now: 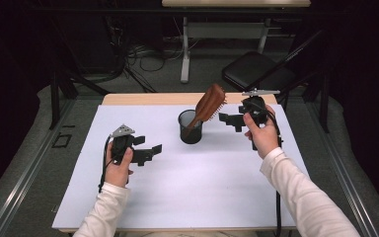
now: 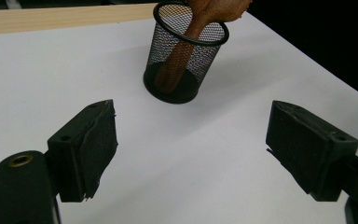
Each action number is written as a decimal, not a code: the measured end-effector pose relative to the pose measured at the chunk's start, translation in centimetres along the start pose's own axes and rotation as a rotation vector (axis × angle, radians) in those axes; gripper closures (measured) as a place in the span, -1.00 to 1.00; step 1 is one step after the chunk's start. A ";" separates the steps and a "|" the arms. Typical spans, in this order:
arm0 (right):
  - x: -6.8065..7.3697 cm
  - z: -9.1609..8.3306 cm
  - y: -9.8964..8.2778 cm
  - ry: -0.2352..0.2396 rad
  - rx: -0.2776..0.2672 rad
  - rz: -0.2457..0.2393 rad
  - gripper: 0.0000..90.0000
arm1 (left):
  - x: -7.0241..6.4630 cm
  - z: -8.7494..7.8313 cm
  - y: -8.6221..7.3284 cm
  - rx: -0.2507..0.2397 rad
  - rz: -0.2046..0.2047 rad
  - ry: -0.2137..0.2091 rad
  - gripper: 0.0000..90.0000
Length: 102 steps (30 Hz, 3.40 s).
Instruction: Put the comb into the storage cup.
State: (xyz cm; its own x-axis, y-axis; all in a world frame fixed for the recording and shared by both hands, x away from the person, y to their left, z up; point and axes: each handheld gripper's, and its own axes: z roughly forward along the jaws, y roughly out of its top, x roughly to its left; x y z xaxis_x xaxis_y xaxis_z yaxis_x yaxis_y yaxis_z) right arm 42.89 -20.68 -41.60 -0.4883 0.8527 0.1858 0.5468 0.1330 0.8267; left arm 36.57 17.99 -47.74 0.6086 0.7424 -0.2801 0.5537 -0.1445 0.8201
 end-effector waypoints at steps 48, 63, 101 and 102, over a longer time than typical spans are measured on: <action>3.6 -0.6 -9.1 0.085 0.037 -0.062 -0.73 | 0.1 -0.2 0.1 -0.005 -0.003 -0.004 -0.63; 3.8 -0.8 -11.6 0.104 0.025 -0.069 -0.73 | 0.1 -0.2 0.1 -0.004 0.001 -0.007 -0.63; 2.2 -0.7 -13.6 0.101 -0.008 -0.029 -0.73 | -0.2 -0.1 0.1 0.000 0.019 -0.011 -0.63; 2.2 -0.7 -13.7 0.102 -0.005 -0.029 -0.73 | -0.2 -0.1 0.1 0.000 0.019 -0.013 -0.63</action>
State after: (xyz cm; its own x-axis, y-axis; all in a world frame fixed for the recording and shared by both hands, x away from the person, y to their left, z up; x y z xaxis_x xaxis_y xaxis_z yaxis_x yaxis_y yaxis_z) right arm 33.88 -20.94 -52.14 -0.5704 0.7929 0.2145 0.5282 0.1540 0.8350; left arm 36.48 17.90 -47.61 0.6262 0.7312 -0.2706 0.5417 -0.1584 0.8255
